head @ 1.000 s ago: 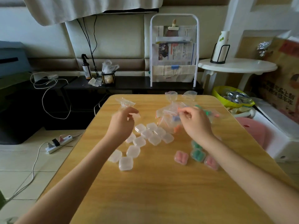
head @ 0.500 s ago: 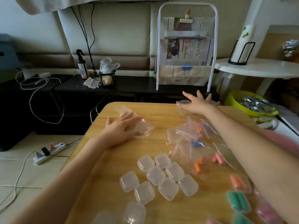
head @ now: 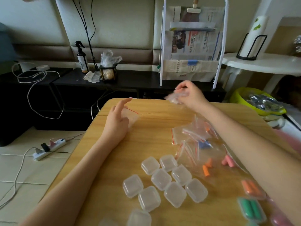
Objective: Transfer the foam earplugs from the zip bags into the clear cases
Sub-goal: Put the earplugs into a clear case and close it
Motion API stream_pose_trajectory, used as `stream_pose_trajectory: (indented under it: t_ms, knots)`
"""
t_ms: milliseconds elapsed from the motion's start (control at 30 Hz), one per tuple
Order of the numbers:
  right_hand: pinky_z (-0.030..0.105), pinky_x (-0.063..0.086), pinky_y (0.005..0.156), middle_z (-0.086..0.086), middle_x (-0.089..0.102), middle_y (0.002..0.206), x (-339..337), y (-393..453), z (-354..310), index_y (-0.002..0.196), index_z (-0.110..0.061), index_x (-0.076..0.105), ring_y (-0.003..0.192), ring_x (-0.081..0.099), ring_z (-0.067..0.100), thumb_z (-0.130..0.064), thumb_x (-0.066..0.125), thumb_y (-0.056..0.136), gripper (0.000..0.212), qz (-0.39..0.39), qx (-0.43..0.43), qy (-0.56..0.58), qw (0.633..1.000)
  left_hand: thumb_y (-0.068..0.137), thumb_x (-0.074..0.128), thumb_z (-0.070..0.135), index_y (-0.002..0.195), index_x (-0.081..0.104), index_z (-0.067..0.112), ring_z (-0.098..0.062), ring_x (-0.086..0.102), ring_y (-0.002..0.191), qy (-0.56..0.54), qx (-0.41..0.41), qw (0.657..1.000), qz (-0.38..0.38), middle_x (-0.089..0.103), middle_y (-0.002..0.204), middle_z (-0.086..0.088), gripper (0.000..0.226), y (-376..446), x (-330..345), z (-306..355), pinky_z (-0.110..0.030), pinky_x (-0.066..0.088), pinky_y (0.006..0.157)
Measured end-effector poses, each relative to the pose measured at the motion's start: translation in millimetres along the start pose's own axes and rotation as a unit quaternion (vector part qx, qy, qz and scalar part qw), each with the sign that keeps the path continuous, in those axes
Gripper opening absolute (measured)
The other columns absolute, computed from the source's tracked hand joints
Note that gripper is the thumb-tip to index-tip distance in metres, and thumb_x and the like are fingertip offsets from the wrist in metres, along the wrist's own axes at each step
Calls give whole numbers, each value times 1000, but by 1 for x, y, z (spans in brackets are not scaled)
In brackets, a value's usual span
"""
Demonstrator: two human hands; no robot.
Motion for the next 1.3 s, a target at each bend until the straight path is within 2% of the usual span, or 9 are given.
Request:
stream_pose_trajectory:
  t_ms: [133, 233, 367, 500, 633, 733, 933, 1167, 1300]
  knots:
    - [35, 60, 73, 11, 65, 108, 53, -38, -51, 85, -16, 60, 95, 66, 24, -8, 72, 83, 15, -99, -28, 157, 982, 90, 37, -2, 134, 50, 31, -19, 59, 72, -298, -120, 945, -57, 62, 91, -1, 57, -6, 4, 4, -29, 51, 60]
    - [37, 54, 90, 3, 68, 99, 83, -60, -61, 90, -15, 69, 98, 64, 20, -14, 71, 85, 6, -144, -24, 144, 979, 98, 41, 16, 132, 49, 20, -23, 66, 75, -440, -155, 876, -121, 65, 102, -11, 36, -16, 9, 14, -31, 55, 60]
    - [17, 40, 92, -5, 55, 118, 74, -74, -63, 113, -17, 67, 107, 50, 7, -24, 65, 90, 25, -245, -55, 28, 968, 88, 63, 22, 121, 57, 11, -24, 64, 78, -359, -170, 912, -99, 65, 105, -18, 36, -28, 2, 6, -32, 52, 63]
    - [39, 30, 109, -9, 44, 138, 16, -73, -46, 115, -42, 63, 130, 35, 16, -41, 68, 84, 32, -132, -73, -109, 982, 79, 71, 30, 112, 60, 16, -25, 68, 84, -200, -167, 965, -10, 67, 105, -12, 37, -34, -15, -7, -39, 57, 75]
    - [42, 40, 102, -9, 47, 141, 4, -94, -12, 130, -43, 52, 123, 45, 21, -44, 64, 85, 48, -226, 5, -352, 908, 90, 52, 29, 116, 53, 25, -26, 57, 93, 65, -64, 996, -5, 61, 103, -6, 26, -40, -11, 6, -38, 50, 79]
    - [21, 46, 80, -4, 64, 123, 8, -106, -7, 115, -27, 67, 90, 58, 5, -18, 62, 91, 26, -128, -2, -243, 962, 91, 47, 31, 123, 52, 33, -29, 43, 114, 141, -49, 988, -43, 55, 118, -1, 33, -42, -8, 6, -43, 38, 96]
    - [6, 46, 66, -4, 69, 92, -6, -107, -50, 101, -13, 73, 79, 61, 2, -5, 61, 90, 18, 158, -64, 46, 984, 90, 51, 8, 109, 64, 31, -24, 63, 78, -86, -39, 993, -71, 65, 103, 8, 33, -59, -6, 18, -42, 53, 65]
    - [22, 50, 86, -2, 59, 125, 74, -112, -69, 125, -18, 59, 102, 57, 9, -13, 47, 99, 30, -49, 22, 104, 993, 84, 54, 26, 95, 64, 16, -24, 60, 89, -270, -129, 954, -32, 66, 90, -4, 17, -56, -11, 16, -29, 49, 71]
    - [36, 54, 86, -1, 58, 119, 89, -120, -67, 124, -25, 49, 102, 62, 19, -5, 43, 97, 34, -146, 77, 187, 968, 57, 72, 62, 111, 61, 25, -17, 68, 91, -169, -110, 977, -70, 71, 99, 2, 66, -58, -7, 11, -36, 55, 81]
Point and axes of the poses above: each hand's wrist, its own y-axis towards the middle knuckle, its own x-axis out of the palm, z = x × y, the point moved 4 cm from there along y, towards the middle knuckle
